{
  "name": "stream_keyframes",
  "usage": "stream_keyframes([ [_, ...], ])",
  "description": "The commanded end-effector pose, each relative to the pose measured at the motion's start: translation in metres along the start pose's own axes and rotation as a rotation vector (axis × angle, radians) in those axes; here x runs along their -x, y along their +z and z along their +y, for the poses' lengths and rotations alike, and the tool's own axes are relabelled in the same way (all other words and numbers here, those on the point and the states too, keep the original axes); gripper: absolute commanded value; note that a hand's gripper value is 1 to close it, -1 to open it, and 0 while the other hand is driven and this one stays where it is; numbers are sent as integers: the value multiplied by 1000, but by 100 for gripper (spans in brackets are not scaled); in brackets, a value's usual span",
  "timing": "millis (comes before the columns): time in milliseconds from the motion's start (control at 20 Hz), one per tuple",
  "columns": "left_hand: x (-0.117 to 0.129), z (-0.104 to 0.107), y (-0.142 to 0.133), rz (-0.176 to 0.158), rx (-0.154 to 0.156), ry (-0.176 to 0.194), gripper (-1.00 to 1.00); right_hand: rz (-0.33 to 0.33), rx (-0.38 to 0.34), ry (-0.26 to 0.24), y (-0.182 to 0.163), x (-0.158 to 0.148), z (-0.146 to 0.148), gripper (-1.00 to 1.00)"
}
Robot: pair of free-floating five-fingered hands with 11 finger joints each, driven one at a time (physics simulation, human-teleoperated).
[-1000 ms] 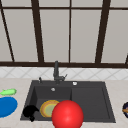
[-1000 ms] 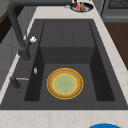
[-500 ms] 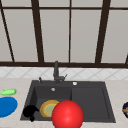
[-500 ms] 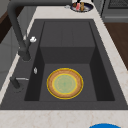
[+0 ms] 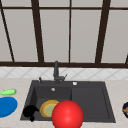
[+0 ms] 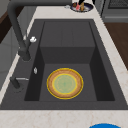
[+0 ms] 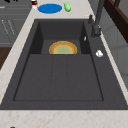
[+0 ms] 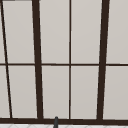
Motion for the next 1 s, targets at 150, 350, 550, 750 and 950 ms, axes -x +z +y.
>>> stream_keyframes([
  [150, 0, 0, 0, 0, 0, 0, 0, 32, -30, 63, -9, -22, 1, -100],
  [350, 0, 0, 0, 0, 0, 0, 0, 37, -41, 90, -30, -26, 3, -100],
  [550, 0, 0, 0, 0, 0, 0, 0, 41, -36, 91, -43, -32, 11, -100],
  [750, 0, 0, 0, 0, 0, 0, 0, 42, -43, 95, -58, -36, 16, -100],
  [950, 0, 0, 0, 0, 0, 0, 0, 15, -61, 39, -63, -23, 1, -100],
])
